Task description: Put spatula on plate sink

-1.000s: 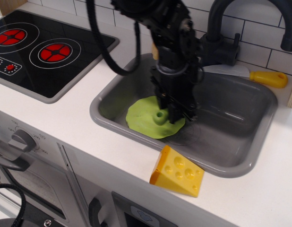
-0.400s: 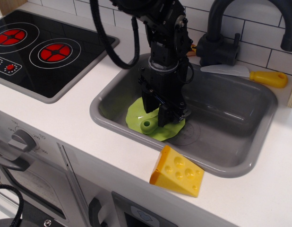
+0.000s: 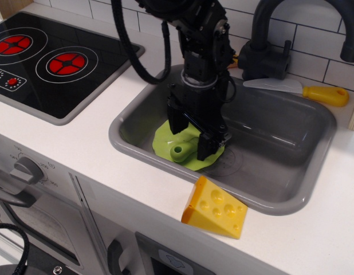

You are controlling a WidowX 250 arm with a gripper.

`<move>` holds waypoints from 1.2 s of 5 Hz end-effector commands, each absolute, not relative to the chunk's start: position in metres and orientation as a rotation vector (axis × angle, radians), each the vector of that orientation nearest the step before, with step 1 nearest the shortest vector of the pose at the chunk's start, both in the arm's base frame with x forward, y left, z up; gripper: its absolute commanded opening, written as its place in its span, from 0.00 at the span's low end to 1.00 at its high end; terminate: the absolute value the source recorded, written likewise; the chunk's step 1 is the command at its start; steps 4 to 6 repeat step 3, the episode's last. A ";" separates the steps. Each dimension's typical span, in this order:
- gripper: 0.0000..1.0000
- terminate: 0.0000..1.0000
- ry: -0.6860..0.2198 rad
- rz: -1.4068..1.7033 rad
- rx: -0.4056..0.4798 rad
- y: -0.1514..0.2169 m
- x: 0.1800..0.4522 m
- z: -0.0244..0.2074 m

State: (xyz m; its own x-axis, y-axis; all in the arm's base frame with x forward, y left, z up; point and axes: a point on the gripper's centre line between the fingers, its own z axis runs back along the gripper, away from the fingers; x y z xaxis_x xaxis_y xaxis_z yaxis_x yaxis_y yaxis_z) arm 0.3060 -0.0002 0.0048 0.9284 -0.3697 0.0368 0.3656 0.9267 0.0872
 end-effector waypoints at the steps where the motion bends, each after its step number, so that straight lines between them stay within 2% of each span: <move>1: 1.00 0.00 -0.191 -0.425 0.021 -0.003 0.325 0.082; 2: 1.00 0.00 -0.191 -0.425 0.021 -0.003 0.325 0.082; 3: 1.00 1.00 -0.191 -0.425 0.021 -0.003 0.325 0.082; 6: 1.00 1.00 -0.191 -0.425 0.021 -0.003 0.325 0.082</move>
